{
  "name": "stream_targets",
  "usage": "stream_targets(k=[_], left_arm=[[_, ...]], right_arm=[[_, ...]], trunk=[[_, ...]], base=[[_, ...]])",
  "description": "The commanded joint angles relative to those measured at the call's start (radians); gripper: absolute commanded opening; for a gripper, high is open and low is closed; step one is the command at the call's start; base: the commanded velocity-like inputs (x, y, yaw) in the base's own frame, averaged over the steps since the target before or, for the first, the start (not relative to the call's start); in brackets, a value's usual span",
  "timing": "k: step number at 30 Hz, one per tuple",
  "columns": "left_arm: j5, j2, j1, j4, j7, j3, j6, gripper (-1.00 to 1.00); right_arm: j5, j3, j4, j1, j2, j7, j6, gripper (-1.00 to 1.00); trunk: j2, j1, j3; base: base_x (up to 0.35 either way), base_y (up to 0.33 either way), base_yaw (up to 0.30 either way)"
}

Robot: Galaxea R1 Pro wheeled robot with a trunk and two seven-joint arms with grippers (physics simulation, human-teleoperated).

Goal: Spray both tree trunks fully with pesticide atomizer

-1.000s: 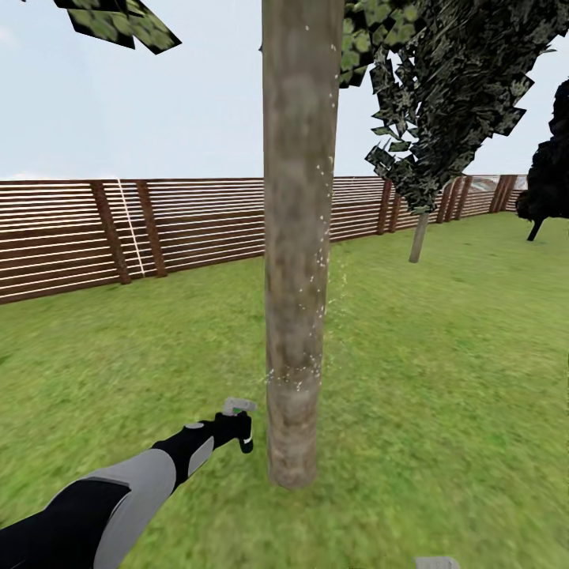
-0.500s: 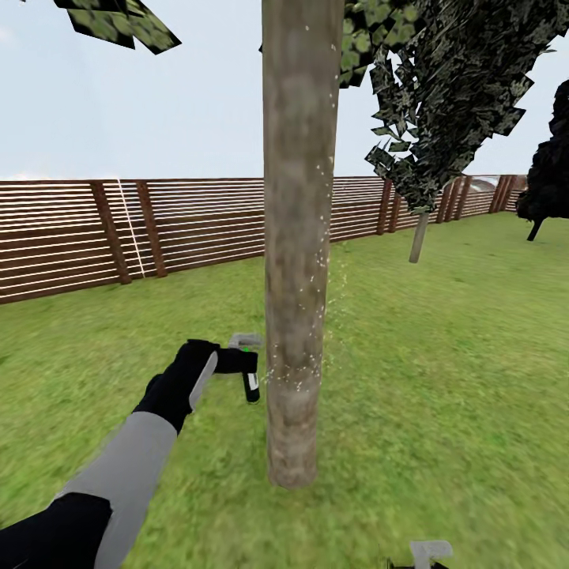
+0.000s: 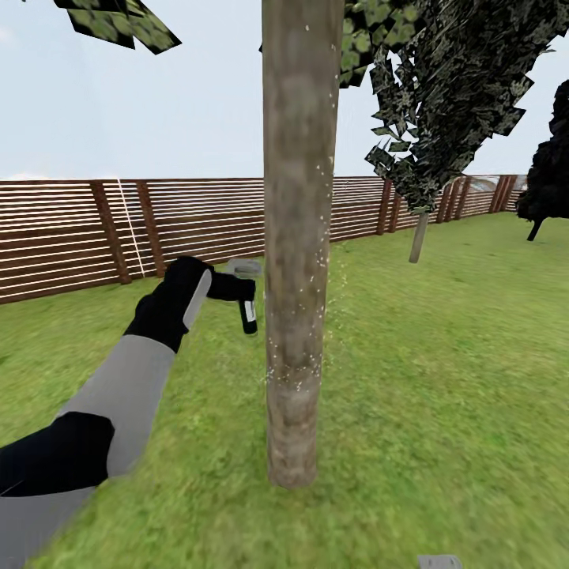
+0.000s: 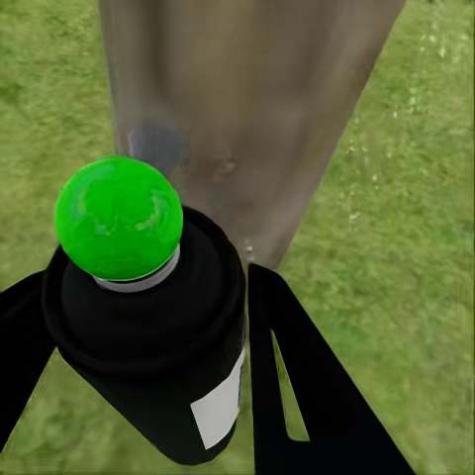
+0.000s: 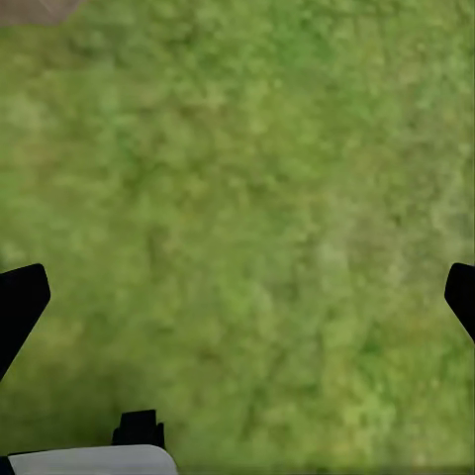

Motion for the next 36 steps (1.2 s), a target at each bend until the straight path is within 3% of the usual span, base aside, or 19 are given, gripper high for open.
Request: stream_targets(k=[1,3,15,16,21,22,24,27,32,36], left_arm=[[0.003,0.001,-0.022,0.018,0.0,0.0,0.001,-1.0],[0.003,0.003,-0.058,0.033,0.0,0.002,0.001,-1.0],[0.004,0.013,-0.088,0.004,0.0,0.0,0.003,-1.0],[0.004,0.013,-0.12,0.031,0.0,0.0,0.003,-1.0],[0.006,0.01,-0.393,0.269,0.0,0.001,0.004,-1.0],[0.007,0.009,-0.469,0.327,-0.001,0.001,0.004,-1.0],[0.007,0.009,-0.574,0.395,-0.071,0.001,0.004,-1.0],[0.006,0.009,-0.68,0.448,-0.163,0.001,0.004,-1.0],[0.006,0.008,-0.825,0.509,-0.178,0.003,0.005,-1.0],[0.006,0.008,-0.891,0.54,-0.178,0.004,0.005,-1.0]], right_arm=[[0.0,0.0,0.0,0.0,0.0,0.0,0.0,1.0],[0.0,0.0,0.0,0.0,0.0,0.0,0.0,1.0],[0.0,0.0,0.0,0.0,0.0,0.0,-0.002,1.0],[0.0,0.0,0.0,0.0,0.001,0.0,-0.002,1.0],[0.0,0.0,0.0,0.0,0.001,0.0,-0.002,1.0],[0.0,0.0,0.0,0.0,0.0,0.0,-0.002,1.0],[0.0,0.0,0.0,0.0,0.001,0.0,-0.002,1.0],[0.0,0.0,0.0,0.0,0.001,0.0,-0.002,1.0],[0.0,0.0,0.0,0.0,0.001,0.0,-0.002,1.0],[0.0,0.0,0.0,0.0,0.001,0.0,-0.002,1.0]], trunk=[[0.0,0.0,0.0],[0.0,0.0,0.0],[0.0,0.0,0.0],[0.0,0.0,0.0],[0.0,0.0,0.0],[0.0,0.0,0.0],[0.0,0.0,0.0],[0.0,0.0,0.0],[0.0,0.0,0.0],[0.0,0.0,0.0]], base=[[0.0,0.0,0.0],[0.0,0.0,0.0],[-0.132,0.005,0.0],[-0.006,0.0,0.0],[-0.001,0.0,0.0],[0.0,0.0,0.0],[0.0,0.0,0.0],[0.0,0.0,0.0],[0.0,0.0,0.0],[0.0,0.0,0.0]])
